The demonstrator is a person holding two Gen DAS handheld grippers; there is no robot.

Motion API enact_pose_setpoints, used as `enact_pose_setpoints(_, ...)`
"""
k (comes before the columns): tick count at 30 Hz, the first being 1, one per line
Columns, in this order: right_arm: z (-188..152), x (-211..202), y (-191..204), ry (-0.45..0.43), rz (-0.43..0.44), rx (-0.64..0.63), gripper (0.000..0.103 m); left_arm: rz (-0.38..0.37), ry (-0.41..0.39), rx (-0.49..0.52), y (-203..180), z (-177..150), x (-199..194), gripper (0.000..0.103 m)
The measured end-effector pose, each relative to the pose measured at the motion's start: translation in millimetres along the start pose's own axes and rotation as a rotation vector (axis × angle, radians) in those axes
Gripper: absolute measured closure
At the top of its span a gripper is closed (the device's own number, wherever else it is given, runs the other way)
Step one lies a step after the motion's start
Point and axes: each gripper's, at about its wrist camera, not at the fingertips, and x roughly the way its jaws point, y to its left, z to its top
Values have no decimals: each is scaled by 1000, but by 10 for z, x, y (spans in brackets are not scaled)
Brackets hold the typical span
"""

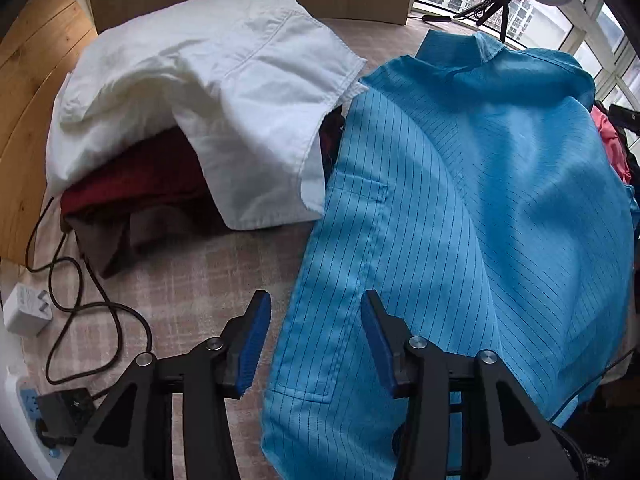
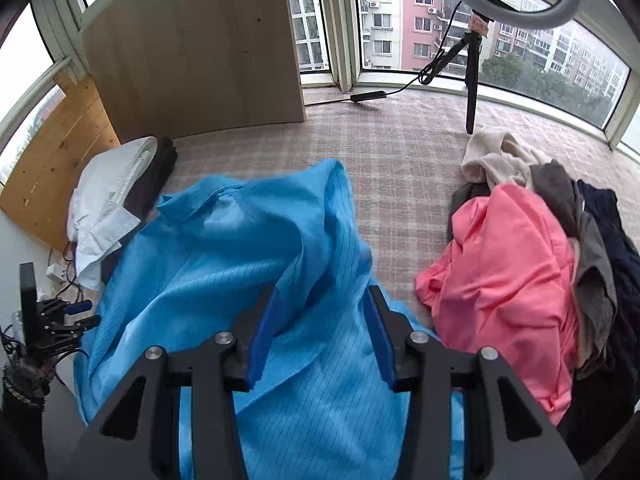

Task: Fold clothes

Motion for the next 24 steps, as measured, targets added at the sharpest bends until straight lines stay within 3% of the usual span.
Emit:
enact_pose_setpoints(3,-138,141,66,57,39,3,52,-43,9,-26,-58,26,83,58)
enact_pose_setpoints(7,-90,520,141,92,-41,-25,52,-64,1,-7,-225,75,140,60)
enact_pose_setpoints(8,-66,624,109,108,-64,-14,52,-73,-1,-9,-247,86,148,65)
enact_pose_setpoints(9,-47,724,72,126,-81,-1,52,-85,-5,-12,-266,97,151,81)
enact_pose_setpoints(11,-62,890,-40,183,-45,48,52,-83,-18,-9,-306,116,146,102)
enact_pose_setpoints(13,-114,933,-144,195,65,103,58,-66,-39,-3,-337,125,113,102)
enact_pose_setpoints(14,-145,908,-188,185,126,124,71,-64,-50,-3,-342,125,80,102)
enact_pose_setpoints(15,-169,858,-231,172,177,144,100,-58,-61,-6,-340,124,41,102)
enact_pose_setpoints(18,-199,620,-363,128,261,185,100,-39,-84,-17,-283,126,-81,103)
enact_pose_setpoints(23,-182,212,-379,29,203,96,99,-32,-106,-49,-171,143,-203,103)
enact_pose_setpoints(24,-163,241,-381,46,193,84,93,-32,-101,-49,-186,153,-175,103)
